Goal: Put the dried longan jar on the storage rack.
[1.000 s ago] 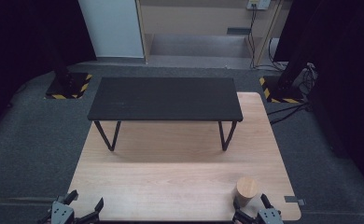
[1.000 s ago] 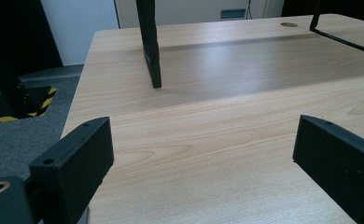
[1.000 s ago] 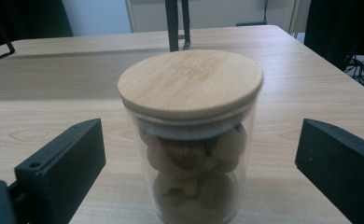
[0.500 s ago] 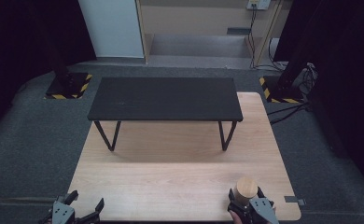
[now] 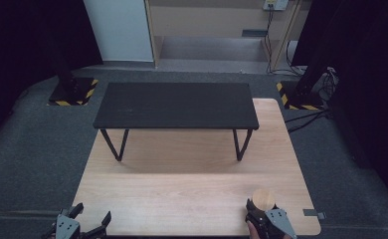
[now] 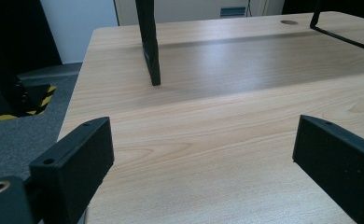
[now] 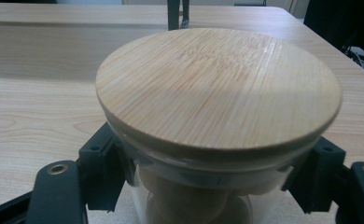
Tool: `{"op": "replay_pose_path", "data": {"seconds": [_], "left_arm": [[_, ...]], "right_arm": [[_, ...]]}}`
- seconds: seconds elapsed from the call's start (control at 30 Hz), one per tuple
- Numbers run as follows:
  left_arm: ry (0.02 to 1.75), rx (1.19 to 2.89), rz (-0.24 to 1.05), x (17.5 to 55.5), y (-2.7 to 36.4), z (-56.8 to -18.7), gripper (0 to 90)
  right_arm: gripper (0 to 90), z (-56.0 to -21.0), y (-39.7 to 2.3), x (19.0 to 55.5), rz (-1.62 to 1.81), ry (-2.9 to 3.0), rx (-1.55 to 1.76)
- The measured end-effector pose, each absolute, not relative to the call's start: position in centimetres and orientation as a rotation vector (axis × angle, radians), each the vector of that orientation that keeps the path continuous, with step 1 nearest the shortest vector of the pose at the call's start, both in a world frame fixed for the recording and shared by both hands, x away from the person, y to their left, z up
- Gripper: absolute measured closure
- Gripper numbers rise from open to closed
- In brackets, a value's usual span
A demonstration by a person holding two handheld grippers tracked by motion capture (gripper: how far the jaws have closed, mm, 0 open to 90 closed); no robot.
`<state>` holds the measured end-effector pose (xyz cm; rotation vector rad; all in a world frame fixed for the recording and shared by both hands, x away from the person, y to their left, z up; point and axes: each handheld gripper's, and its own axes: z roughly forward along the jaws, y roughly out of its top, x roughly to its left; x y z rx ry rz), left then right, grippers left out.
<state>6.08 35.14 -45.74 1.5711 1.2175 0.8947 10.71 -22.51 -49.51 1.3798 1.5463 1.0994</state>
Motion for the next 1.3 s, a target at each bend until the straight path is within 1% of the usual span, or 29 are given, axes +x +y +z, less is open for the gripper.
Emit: {"op": "replay_pose_path", "data": {"seconds": [0.17, 0.53, 0.97, 1.3], "left_arm": [[1.214, 1.573, 0.892, 6.1, 35.2, -45.6, 3.9], [1.203, 1.573, 0.883, 6.1, 35.0, -45.6, 3.9], [1.198, 1.558, 0.884, 5.6, 35.3, -45.7, 4.0], [1.193, 1.554, 0.871, 5.5, 35.2, -45.8, 4.0]], "right_arm": [[25.9, -48.5, -22.2, 10.2, 1.111, 1.528, 1.377], [25.9, -43.0, -21.7, 10.8, 1.206, 1.524, 1.311], [26.0, -36.9, -20.9, 13.7, 1.295, 1.538, 1.228], [26.0, -33.3, -20.7, 16.6, 1.354, 1.564, 1.181]]}}
